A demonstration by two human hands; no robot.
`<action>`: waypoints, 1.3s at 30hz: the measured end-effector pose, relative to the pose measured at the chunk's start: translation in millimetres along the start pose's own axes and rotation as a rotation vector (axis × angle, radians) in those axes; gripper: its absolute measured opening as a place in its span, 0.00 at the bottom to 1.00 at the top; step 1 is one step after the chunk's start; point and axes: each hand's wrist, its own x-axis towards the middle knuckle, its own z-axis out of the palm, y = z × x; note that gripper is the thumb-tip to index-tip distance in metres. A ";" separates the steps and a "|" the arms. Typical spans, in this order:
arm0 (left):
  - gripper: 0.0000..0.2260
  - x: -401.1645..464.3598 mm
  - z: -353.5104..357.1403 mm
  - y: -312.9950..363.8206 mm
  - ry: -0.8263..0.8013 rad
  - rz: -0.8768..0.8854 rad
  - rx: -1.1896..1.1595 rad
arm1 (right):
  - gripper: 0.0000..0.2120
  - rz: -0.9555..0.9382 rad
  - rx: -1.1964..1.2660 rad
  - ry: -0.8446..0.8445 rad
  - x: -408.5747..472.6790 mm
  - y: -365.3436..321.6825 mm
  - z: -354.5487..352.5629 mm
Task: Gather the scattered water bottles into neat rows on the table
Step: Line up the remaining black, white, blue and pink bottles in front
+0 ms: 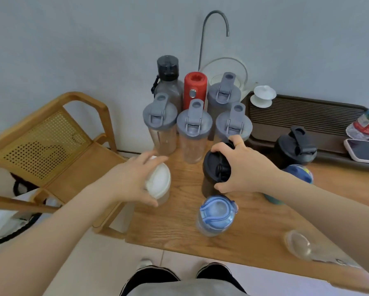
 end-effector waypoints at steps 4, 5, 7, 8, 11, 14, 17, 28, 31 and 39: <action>0.48 3.0 9.5 -13.7 0.025 0.093 0.042 | 0.36 0.041 0.038 0.038 4.8 -26.8 5.8; 0.47 1.2 12.6 -16.9 0.027 0.125 0.043 | 0.36 0.060 0.046 0.046 7.9 -34.2 6.9; 0.48 -6.4 18.0 -21.1 0.020 0.185 0.035 | 0.35 0.098 0.065 0.066 15.7 -50.1 8.4; 0.48 -10.4 20.4 -23.1 0.016 0.208 0.023 | 0.35 0.113 0.077 0.073 19.1 -58.2 8.5; 0.50 -19.9 26.1 -27.2 0.036 0.237 -0.117 | 0.35 0.152 0.097 0.098 29.8 -80.7 11.0; 0.53 -22.1 32.1 -26.8 0.027 0.250 -0.325 | 0.38 0.222 0.114 0.092 38.2 -93.2 11.4; 0.59 -23.3 27.8 -33.0 -0.087 0.248 -0.444 | 0.48 0.326 0.122 0.131 29.1 -98.1 9.9; 0.27 34.6 -49.9 -29.3 0.105 0.562 -0.373 | 0.35 0.143 0.160 0.162 -12.8 -164.9 60.8; 0.27 49.6 -54.7 -6.6 0.079 0.680 -0.144 | 0.36 0.113 0.117 0.112 -7.5 -165.4 70.6; 0.31 61.4 -54.2 11.9 0.021 0.595 0.106 | 0.34 0.138 -0.023 0.045 -6.5 -171.4 77.5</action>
